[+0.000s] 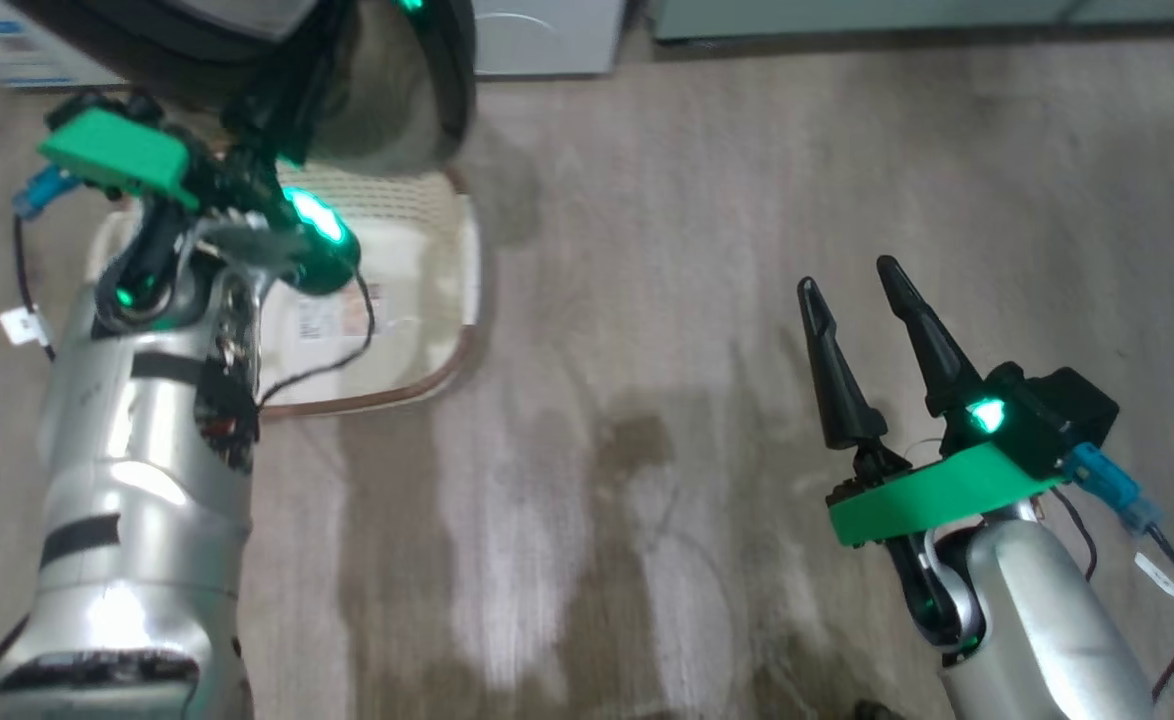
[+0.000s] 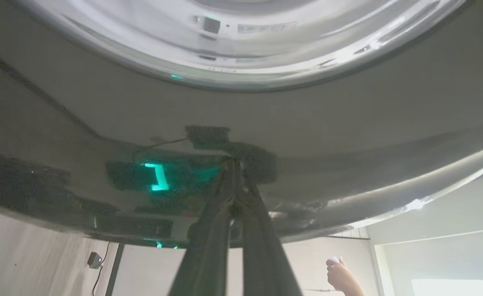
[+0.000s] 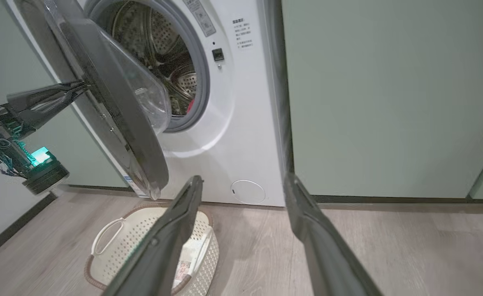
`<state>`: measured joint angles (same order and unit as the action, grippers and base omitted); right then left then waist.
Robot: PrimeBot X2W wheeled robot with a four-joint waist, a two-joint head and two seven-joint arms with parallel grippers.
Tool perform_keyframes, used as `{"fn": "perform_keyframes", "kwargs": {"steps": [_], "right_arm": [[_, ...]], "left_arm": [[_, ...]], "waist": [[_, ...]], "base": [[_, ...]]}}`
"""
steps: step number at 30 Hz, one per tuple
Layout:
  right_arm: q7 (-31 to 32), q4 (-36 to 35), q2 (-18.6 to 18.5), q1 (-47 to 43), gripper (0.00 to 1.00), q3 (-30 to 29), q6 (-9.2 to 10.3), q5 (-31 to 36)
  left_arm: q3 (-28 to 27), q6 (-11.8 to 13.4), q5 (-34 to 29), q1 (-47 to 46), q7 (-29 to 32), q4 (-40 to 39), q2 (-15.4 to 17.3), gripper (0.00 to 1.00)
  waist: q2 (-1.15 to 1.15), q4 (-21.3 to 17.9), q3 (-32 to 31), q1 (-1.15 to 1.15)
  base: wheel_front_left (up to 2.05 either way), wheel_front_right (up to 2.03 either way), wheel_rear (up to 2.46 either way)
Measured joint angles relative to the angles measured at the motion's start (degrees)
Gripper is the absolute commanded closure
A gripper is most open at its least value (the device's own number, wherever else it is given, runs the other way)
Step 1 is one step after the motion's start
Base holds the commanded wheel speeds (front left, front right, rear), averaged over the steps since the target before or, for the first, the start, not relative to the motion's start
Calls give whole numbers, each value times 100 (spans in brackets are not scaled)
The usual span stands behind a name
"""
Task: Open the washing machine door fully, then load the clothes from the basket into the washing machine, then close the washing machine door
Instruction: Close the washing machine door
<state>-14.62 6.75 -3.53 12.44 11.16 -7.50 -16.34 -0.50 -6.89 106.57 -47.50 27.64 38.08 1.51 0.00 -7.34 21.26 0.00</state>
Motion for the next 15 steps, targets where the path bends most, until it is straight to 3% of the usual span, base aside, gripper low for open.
{"fn": "perform_keyframes", "kwargs": {"steps": [7, 15], "right_arm": [[0, -73, 5, 3, 0, 15, 0, -214], [0, -135, 29, 31, 0, 80, 0, -449]], "left_arm": [[-322, -7, -310, -472, -1109, 259, 1, 100], [-720, -7, -655, -953, -1827, 401, 83, 100]], "waist": [[0, -599, 197, 0], [0, -1284, 391, 0]], "base": [[0, 0, 0], [0, 0, 0]]}}
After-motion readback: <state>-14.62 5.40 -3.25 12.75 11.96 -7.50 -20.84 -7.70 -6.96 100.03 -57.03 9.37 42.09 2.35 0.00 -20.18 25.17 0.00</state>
